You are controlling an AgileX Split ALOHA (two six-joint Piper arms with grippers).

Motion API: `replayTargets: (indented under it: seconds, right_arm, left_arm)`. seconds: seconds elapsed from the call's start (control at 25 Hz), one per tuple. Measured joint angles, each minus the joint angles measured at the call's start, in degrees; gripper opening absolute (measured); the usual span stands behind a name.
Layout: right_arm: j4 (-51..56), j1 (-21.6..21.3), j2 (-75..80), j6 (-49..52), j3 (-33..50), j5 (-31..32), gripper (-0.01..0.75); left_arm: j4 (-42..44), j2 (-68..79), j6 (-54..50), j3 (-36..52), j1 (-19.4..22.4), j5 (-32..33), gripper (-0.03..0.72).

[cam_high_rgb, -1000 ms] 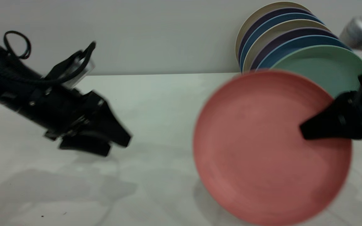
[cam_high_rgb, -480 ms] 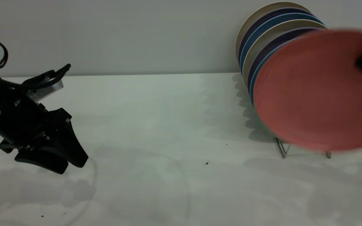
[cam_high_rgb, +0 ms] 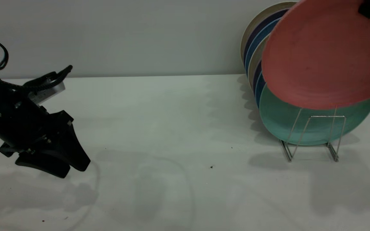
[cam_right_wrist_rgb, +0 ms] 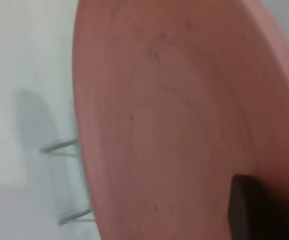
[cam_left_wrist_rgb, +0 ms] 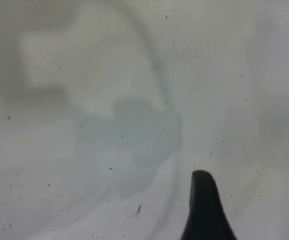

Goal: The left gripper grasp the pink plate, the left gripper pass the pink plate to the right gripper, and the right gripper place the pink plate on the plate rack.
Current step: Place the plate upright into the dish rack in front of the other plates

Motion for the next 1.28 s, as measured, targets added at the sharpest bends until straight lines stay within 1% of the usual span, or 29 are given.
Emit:
replayTargets:
  seconds: [0.12,0.24,0.4,0.52,0.76,0.96,1.28]
  right_arm:
    - [-5.84,0.00,1.91,5.08,-3.86,5.16,0.094]
    - [-10.42,0.00,3.54,10.25,-7.62,8.17,0.094]
    - [-14.14,0.00,6.06,14.06,-12.57,10.77,0.094]
    - [-15.40,0.00,8.40,16.01,-15.26,11.21,0.094]
    - [-16.77,0.00,12.72,16.59,-17.94,10.92,0.094]
    - [-16.84,0.00,13.54,16.61,-17.94,8.86,0.094]
    - [-16.84,0.00,15.59,16.61,-18.00,8.84,0.094]
  left_arm:
    - [0.00,0.00,0.00,0.00,0.00,0.10,0.513]
    - [0.00,0.00,0.00,0.00,0.00,0.16,0.512]
    - [0.00,0.00,0.00,0.00,0.00,0.16,0.512]
    - [0.00,0.00,0.00,0.00,0.00,0.16,0.512]
    - [0.00,0.00,0.00,0.00,0.00,0.16,0.512]
    - [0.00,0.00,0.00,0.00,0.00,0.14,0.512]
    - [0.00,0.00,0.00,0.00,0.00,-0.03,0.512]
